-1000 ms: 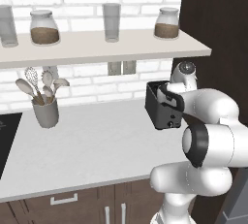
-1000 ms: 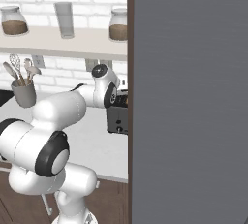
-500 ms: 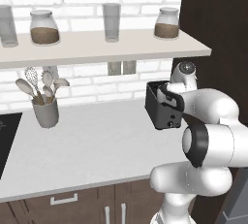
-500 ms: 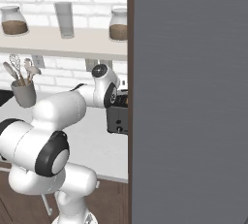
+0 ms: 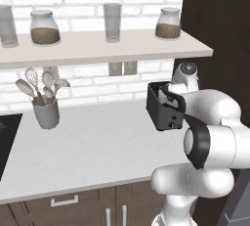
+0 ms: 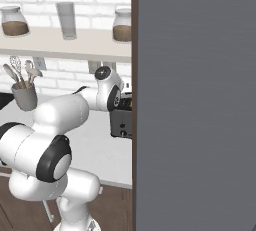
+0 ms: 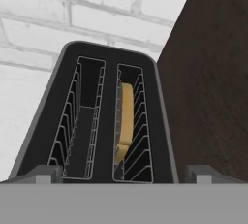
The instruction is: Start the toaster. Once the lever pops up, take the bread to the plate on the dining counter.
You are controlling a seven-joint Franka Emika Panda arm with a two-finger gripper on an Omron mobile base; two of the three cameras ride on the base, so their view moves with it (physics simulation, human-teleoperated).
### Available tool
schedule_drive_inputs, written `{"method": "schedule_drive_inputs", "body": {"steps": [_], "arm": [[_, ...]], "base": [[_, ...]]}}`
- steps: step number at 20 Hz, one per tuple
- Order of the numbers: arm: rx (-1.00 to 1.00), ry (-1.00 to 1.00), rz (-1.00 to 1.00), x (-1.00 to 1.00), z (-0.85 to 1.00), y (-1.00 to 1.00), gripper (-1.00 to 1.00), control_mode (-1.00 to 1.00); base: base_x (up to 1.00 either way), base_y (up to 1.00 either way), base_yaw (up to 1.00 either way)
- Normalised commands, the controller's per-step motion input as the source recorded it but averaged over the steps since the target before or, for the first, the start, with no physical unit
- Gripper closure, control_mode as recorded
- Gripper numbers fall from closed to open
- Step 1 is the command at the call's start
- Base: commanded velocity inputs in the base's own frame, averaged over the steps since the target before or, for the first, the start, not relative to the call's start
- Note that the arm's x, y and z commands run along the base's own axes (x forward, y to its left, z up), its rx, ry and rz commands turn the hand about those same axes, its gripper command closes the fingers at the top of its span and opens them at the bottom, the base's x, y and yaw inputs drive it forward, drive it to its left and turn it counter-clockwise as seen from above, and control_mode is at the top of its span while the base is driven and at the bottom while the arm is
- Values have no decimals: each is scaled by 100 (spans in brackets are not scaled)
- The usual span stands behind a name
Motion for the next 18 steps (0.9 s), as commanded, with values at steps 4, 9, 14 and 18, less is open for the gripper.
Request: {"method": "schedule_drive_inputs", "body": {"steps": [4, 9, 14, 18], "arm": [[0, 0, 0, 0, 0, 0, -100, -100], [0, 0, 0, 0, 0, 0, -100, -100], [0, 0, 0, 0, 0, 0, -100, -100], [0, 0, 0, 0, 0, 0, -100, -100]], "base": [[0, 0, 0], [0, 0, 0], [0, 0, 0], [0, 0, 0]]}}
